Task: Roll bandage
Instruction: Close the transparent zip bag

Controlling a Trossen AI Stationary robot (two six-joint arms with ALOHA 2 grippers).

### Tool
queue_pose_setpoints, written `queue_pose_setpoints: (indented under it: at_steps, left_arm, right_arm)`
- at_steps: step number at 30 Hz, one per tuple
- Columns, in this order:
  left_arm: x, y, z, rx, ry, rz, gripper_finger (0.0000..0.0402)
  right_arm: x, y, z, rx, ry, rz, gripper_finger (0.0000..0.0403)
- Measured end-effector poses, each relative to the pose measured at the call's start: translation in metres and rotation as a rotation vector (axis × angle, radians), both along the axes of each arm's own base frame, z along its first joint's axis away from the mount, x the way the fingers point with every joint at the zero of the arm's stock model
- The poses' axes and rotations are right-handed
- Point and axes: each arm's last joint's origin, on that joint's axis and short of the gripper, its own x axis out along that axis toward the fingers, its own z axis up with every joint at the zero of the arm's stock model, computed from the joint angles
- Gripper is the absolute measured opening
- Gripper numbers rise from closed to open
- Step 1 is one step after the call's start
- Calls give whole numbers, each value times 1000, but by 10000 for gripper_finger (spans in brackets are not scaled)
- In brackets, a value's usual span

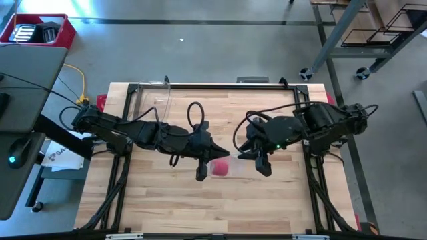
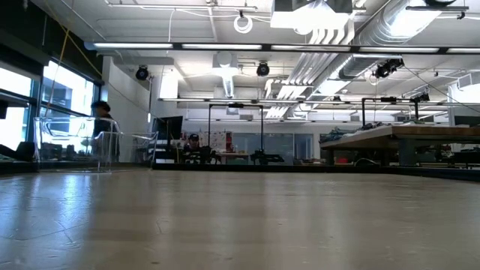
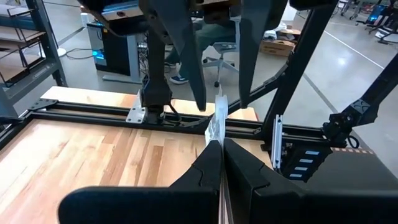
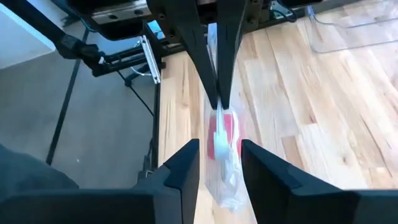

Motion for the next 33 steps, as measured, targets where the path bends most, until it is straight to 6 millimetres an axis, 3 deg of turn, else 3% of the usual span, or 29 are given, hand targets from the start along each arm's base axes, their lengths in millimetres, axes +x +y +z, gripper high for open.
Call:
queue_pose_setpoints:
  at_steps: [6,16,24,33]
  left_arm:
    - [0,0,0,0,1,0,1]
    - [0,0,-1,2,8,-2,1]
    - [0,0,-1,6,14,0,1]
    - [0,2,-1,7,15,10,1]
  right_arm:
    - [2,1,1,-13,-24,16,102]
    - [14,6,-7,-62,-22,57,11]
    - [28,11,-12,-77,-49,83,32]
    - [24,7,-6,-73,-82,17,42]
